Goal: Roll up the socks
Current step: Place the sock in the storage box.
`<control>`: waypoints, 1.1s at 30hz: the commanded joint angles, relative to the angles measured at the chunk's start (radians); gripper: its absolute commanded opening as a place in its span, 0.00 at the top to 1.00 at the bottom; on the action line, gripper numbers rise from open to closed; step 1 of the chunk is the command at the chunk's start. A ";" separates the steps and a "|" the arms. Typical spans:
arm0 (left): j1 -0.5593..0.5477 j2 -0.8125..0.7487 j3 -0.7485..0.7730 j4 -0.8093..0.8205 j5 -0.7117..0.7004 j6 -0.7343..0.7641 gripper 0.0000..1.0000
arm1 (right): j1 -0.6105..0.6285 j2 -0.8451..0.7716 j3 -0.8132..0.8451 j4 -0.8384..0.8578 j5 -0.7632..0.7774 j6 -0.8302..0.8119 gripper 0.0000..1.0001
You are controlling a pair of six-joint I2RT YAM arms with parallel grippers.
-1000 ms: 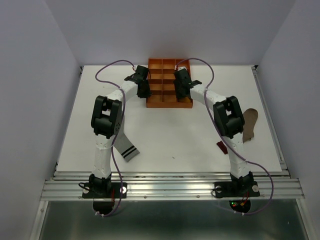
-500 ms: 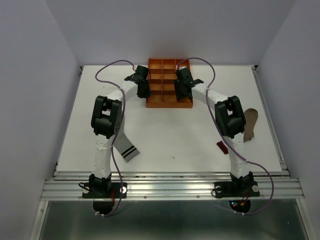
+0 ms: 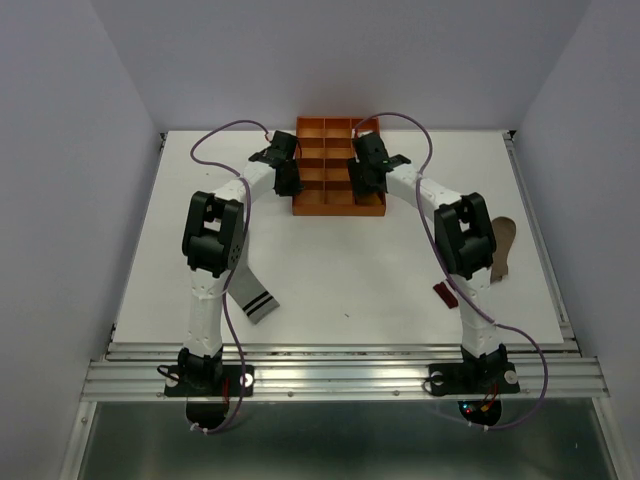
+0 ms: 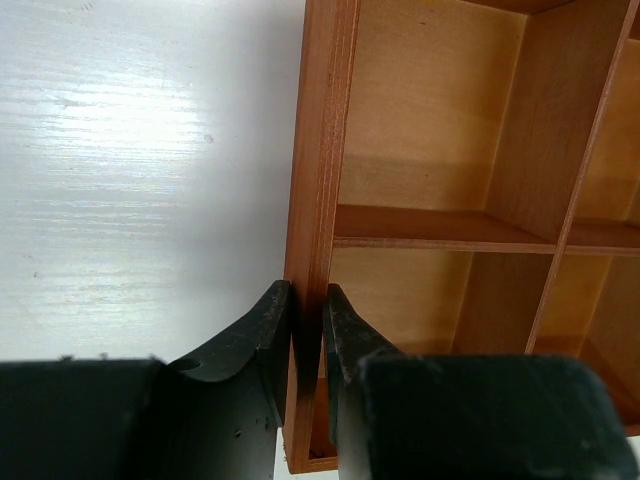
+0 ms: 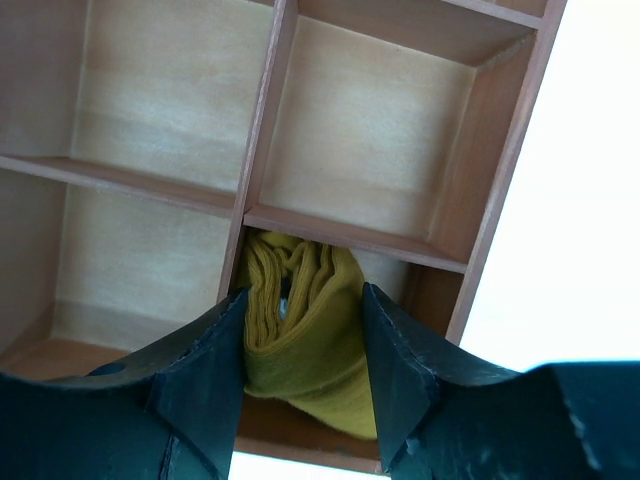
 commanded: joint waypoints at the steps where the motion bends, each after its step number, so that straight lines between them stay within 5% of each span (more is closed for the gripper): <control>1: 0.023 0.041 0.019 0.014 -0.031 -0.054 1.00 | -0.004 -0.063 0.020 -0.061 -0.007 -0.019 0.48; 33: 0.018 0.049 0.027 0.012 -0.025 -0.048 1.00 | -0.004 -0.121 0.049 0.074 -0.157 -0.090 0.38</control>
